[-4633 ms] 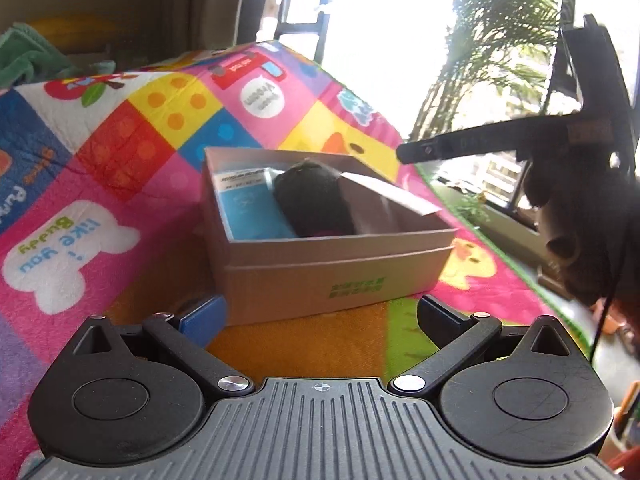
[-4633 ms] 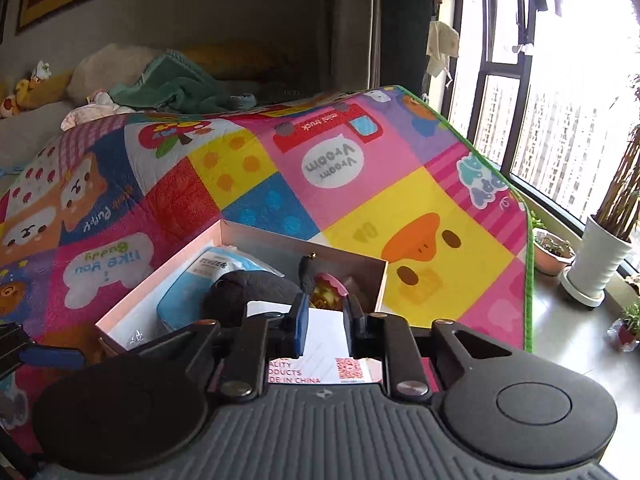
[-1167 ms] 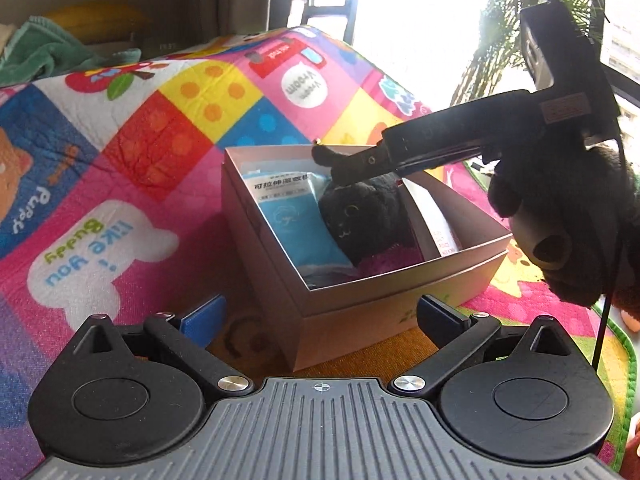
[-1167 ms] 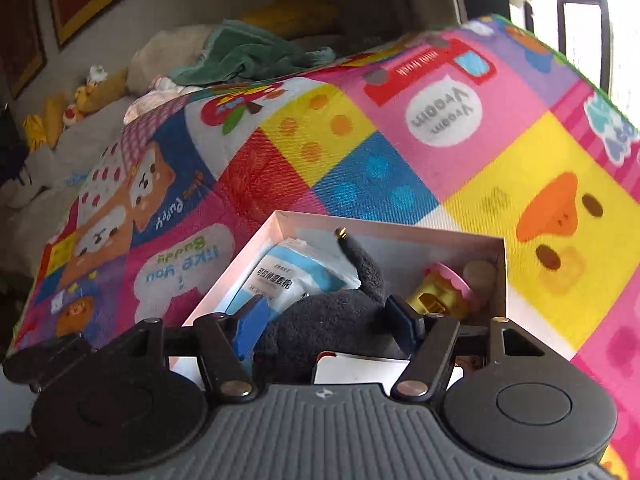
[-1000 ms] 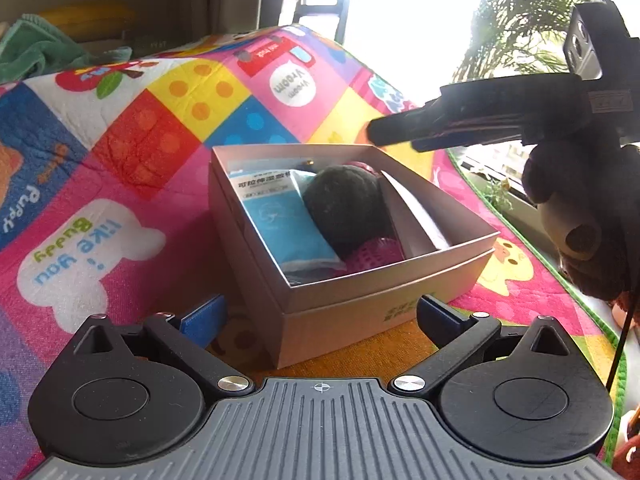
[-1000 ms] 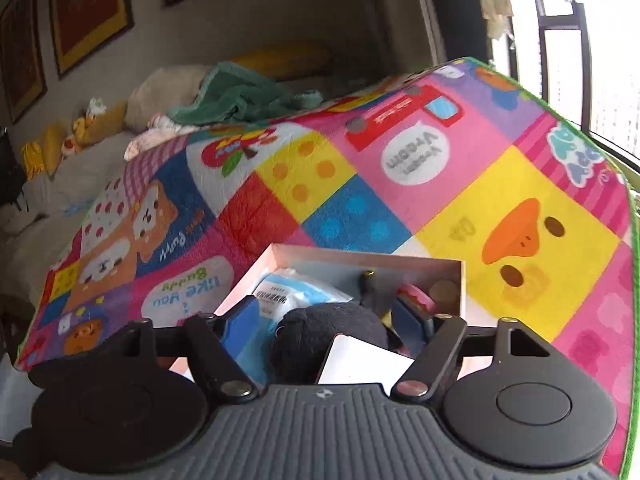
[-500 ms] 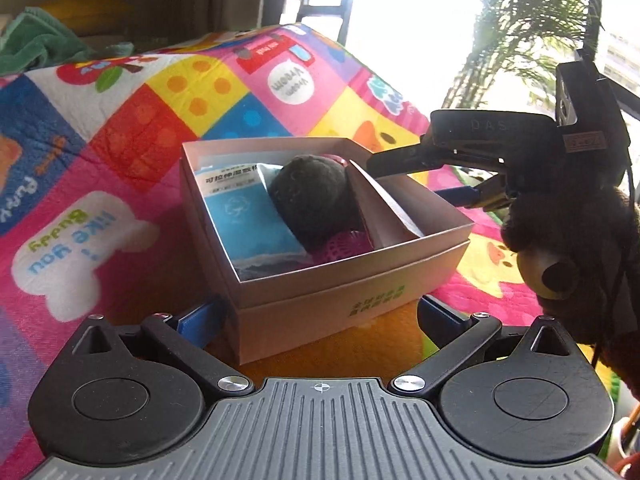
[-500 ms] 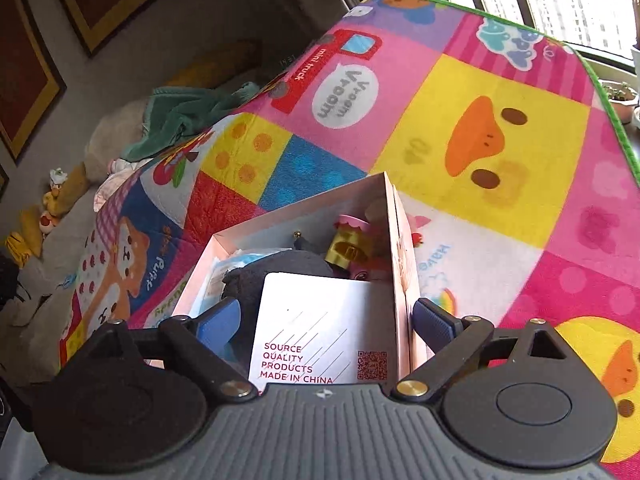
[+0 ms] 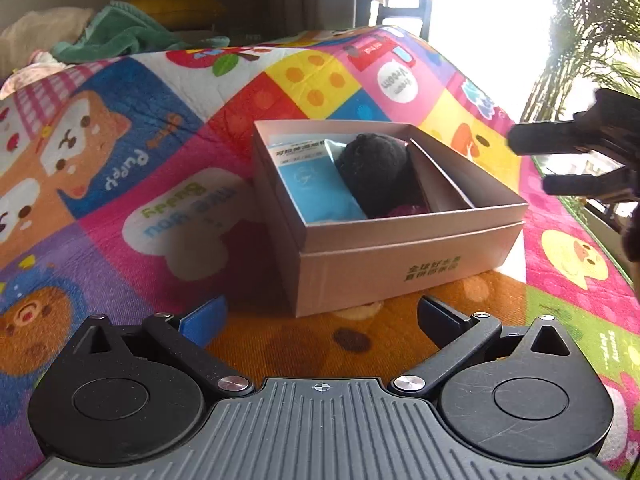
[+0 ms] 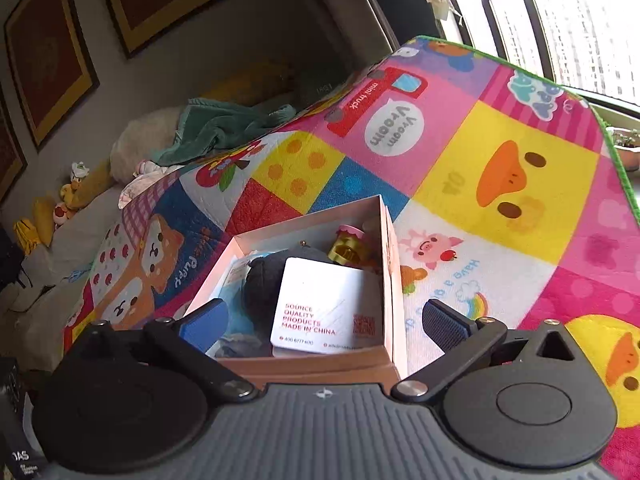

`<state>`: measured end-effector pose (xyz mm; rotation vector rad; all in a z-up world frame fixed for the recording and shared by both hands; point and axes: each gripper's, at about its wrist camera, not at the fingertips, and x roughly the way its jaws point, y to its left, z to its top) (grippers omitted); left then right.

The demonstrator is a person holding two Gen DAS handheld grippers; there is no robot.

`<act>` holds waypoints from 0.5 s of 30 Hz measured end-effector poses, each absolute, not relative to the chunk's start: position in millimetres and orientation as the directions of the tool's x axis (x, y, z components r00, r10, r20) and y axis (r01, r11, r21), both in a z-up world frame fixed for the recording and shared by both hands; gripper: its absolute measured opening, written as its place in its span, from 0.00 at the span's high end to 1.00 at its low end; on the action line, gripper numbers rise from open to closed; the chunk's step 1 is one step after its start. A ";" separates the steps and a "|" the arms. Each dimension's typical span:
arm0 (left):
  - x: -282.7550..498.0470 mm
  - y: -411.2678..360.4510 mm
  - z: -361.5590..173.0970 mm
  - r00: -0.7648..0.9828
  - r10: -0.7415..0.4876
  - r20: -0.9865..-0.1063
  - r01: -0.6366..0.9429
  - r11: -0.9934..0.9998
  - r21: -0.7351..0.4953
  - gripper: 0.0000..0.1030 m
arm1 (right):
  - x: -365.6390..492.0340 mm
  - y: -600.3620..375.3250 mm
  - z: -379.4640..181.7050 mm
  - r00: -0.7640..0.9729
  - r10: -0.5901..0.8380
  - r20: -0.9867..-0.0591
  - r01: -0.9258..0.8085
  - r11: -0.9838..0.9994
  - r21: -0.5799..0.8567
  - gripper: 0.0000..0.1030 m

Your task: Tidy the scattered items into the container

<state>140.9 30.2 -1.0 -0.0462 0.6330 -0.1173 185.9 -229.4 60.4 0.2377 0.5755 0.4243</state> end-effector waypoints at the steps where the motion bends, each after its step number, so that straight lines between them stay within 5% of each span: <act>1: 140.3 29.7 -3.5 0.798 -0.099 -0.595 0.073 0.995 -0.067 0.00 | 175.0 -229.2 58.3 0.771 0.419 -0.479 -0.305 0.904 0.300 0.00; 8: 141.1 18.9 -8.5 0.807 0.006 -0.591 0.007 1.000 0.020 0.00 | 149.5 -223.4 10.9 0.747 0.252 -0.615 -0.150 0.965 0.214 0.00; 15: 159.0 19.2 -16.4 0.767 0.009 -0.641 -0.001 1.000 0.013 0.00 | 157.8 -191.0 -6.6 0.708 0.158 -0.689 -0.192 0.981 0.027 0.00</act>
